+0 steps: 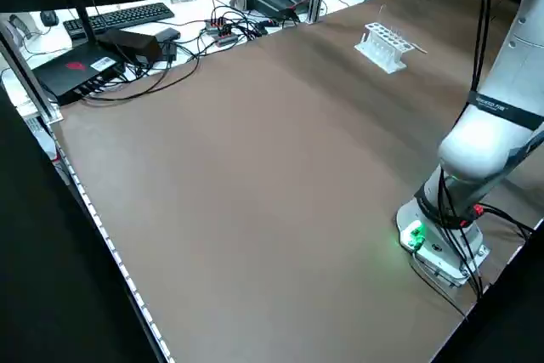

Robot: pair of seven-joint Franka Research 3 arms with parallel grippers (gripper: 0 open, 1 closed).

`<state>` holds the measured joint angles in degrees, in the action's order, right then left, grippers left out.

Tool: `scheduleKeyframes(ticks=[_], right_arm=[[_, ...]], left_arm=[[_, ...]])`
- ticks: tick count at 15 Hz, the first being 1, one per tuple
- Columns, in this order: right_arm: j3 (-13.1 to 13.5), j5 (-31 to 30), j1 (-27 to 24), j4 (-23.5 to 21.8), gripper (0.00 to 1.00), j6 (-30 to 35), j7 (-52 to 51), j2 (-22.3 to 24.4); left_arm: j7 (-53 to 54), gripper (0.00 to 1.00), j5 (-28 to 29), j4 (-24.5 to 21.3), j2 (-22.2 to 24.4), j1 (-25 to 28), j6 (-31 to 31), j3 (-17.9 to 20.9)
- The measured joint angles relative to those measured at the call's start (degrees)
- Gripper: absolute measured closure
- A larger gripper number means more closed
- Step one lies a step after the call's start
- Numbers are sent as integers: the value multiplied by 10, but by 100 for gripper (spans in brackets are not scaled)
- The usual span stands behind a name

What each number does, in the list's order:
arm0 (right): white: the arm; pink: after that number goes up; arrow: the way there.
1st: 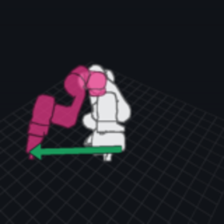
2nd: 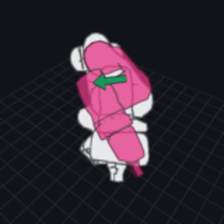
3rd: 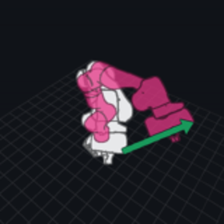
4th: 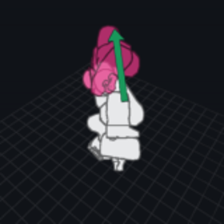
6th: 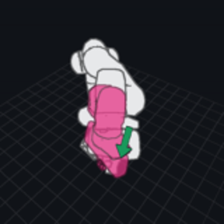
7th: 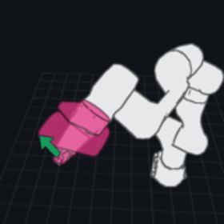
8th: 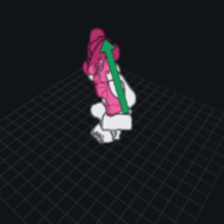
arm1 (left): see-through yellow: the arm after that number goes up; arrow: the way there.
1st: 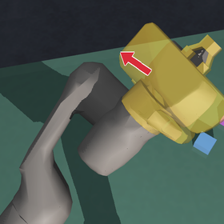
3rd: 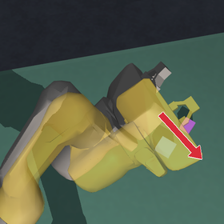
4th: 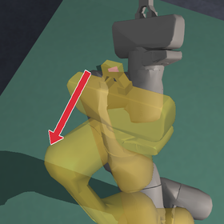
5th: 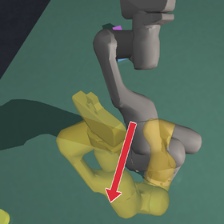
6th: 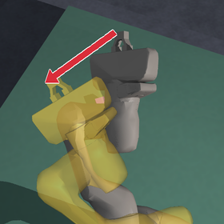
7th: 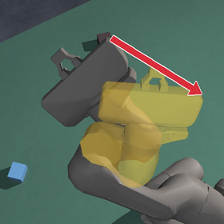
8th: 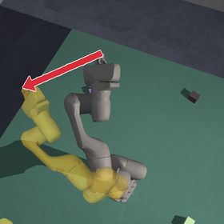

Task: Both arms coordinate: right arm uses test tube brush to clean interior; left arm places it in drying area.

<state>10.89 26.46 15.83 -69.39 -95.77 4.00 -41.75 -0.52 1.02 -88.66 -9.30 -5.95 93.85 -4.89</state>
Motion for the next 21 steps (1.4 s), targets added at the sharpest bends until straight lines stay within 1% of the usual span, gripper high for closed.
scheduleKeyframes(ticks=[3,5,6,9,11,14,15,16,17,18,19,21], right_arm=[[34,-5,-7,21,0,59,0,54],[56,-33,-8,25,0,96,0,99],[62,-55,-8,25,0,114,0,122],[63,-147,-6,24,0,161,0,192],[62,-166,-3,16,0,180,0,230],[58,-168,-3,-20,0,179,0,270],[50,-168,-9,-38,0,172,0,284],[29,-171,-24,-62,0,158,0,299],[-1,-176,-48,-91,0,138,0,318],[-45,-181,-86,-160,0,93,0,362],[-53,-184,-93,-195,0,74,0,386],[-60,-204,-94,-243,0,56,0,421]], left_arm=[[42,1,-100,2,-7,5,13,0],[88,1,-167,2,-16,9,15,1],[111,1,-197,2,-22,9,16,1],[204,1,-282,2,-52,7,52,-1],[297,1,-355,2,-82,4,85,-2],[430,1,-488,2,-133,0,128,-2],[481,1,-531,2,-150,-1,140,-2],[531,1,-568,2,-165,-4,153,-2],[575,1,-601,2,-180,-8,166,-4],[654,1,-658,3,-206,-15,188,-12],[695,1,-681,4,-218,-17,198,-19],[781,1,-720,14,-242,-20,218,-32]])
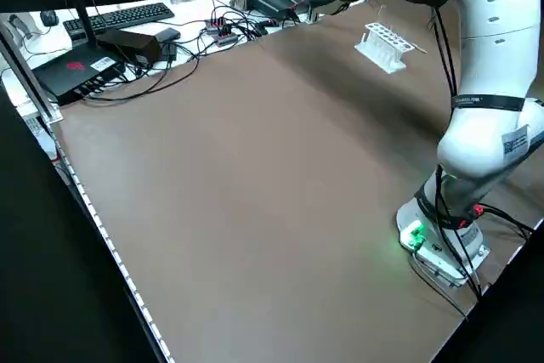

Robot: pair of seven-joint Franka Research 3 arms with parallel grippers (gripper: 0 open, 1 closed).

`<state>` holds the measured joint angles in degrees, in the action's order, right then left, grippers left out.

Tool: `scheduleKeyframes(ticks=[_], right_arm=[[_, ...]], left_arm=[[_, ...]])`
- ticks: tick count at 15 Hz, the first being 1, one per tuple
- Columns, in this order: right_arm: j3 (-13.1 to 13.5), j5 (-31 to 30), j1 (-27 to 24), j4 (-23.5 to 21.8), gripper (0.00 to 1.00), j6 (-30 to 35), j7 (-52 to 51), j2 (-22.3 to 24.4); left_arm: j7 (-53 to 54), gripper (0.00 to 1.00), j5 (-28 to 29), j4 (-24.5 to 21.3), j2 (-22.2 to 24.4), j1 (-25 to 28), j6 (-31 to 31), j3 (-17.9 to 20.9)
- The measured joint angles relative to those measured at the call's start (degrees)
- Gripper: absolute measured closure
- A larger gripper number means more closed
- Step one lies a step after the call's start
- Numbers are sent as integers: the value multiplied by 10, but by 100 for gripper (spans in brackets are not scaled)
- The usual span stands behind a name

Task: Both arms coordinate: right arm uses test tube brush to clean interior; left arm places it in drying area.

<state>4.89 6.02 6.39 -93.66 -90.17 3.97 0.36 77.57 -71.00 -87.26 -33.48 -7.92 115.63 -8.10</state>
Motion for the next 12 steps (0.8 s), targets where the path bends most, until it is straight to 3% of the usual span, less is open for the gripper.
scheduleKeyframes(ticks=[7,9,12], right_arm=[[-9,-54,8,-37,0,-29,-1,21],[-14,-70,20,-38,0,-43,0,21],[-11,-71,18,-38,0,-50,0,20]], left_arm=[[377,1,-188,48,-88,-57,37,-7],[415,1,-233,52,-103,-64,37,-7],[423,1,-245,55,-123,-74,38,-7]])
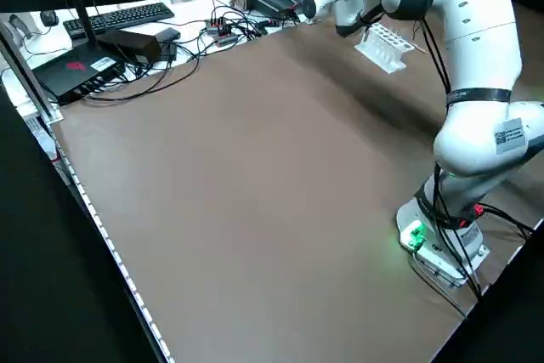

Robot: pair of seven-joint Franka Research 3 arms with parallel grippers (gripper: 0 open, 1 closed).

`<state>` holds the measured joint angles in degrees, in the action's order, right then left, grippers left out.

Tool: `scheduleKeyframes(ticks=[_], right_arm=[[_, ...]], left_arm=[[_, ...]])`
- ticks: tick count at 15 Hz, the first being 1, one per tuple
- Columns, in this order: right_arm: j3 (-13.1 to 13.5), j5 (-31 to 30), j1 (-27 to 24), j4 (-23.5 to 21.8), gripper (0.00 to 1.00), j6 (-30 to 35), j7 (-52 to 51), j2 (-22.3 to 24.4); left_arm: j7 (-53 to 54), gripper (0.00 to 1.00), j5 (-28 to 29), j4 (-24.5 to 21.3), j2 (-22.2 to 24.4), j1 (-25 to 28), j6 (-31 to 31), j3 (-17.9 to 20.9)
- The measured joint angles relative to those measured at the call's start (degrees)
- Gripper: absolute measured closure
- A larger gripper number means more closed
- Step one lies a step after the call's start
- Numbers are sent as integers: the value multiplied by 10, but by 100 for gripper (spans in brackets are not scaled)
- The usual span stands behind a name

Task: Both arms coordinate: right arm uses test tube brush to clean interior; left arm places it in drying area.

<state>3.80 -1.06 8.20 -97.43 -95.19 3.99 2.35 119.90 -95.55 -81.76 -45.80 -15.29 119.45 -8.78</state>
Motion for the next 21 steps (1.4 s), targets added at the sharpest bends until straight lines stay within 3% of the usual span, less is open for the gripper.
scheduleKeyframes(ticks=[8,9,11,17,21], right_arm=[[6,0,-9,0,0,-9,0,-8],[6,0,-16,0,0,-9,0,-9],[6,0,-19,0,0,-9,0,-9],[5,0,-19,0,0,-9,0,-10],[5,1,-19,0,0,-10,0,-10]], left_arm=[[3,1,-26,41,-66,-48,36,1],[3,1,-38,62,-83,-61,71,1],[3,1,-40,88,-103,-74,84,2],[3,4,-41,145,-157,-100,89,2],[3,7,-43,158,-169,-108,89,2]])
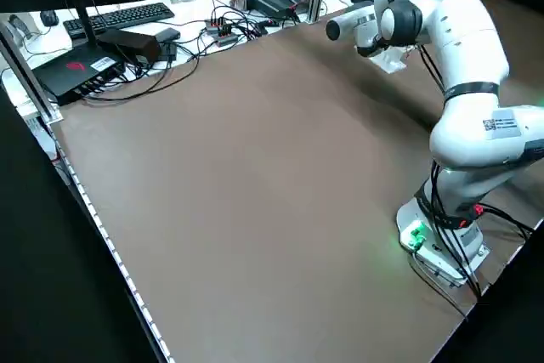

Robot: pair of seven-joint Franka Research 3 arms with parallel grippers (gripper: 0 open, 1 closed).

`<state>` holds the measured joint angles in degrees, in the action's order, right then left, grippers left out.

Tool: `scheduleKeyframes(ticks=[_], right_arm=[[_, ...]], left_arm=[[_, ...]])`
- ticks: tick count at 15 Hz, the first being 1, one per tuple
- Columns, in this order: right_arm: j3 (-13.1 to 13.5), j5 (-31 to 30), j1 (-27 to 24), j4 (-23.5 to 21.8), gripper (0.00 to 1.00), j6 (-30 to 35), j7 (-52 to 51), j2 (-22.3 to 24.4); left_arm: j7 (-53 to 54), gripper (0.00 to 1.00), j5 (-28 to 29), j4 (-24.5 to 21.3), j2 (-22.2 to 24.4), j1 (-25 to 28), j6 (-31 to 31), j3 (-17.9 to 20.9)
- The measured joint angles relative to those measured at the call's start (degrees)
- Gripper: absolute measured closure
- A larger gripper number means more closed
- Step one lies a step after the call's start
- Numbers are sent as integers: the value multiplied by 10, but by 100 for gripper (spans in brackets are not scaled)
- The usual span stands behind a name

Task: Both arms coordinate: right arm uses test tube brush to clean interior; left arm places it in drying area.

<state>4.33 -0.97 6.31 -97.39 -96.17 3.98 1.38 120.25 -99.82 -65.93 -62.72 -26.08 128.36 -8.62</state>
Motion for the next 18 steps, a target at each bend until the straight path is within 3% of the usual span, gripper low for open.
scheduleKeyframes(ticks=[3,4,9,12,18], right_arm=[[0,0,0,1,0,-2,0,0],[0,0,0,1,0,-2,0,0],[1,0,-1,1,0,0,0,0],[1,0,-1,1,0,5,0,0],[1,0,-3,2,0,4,0,0]], left_arm=[[20,14,-2,12,-5,-5,0,0],[33,22,-8,14,-6,-6,0,0],[61,27,-25,17,-8,-8,0,0],[66,41,-26,18,-16,-9,0,0],[69,48,-26,27,-26,-10,0,0]])
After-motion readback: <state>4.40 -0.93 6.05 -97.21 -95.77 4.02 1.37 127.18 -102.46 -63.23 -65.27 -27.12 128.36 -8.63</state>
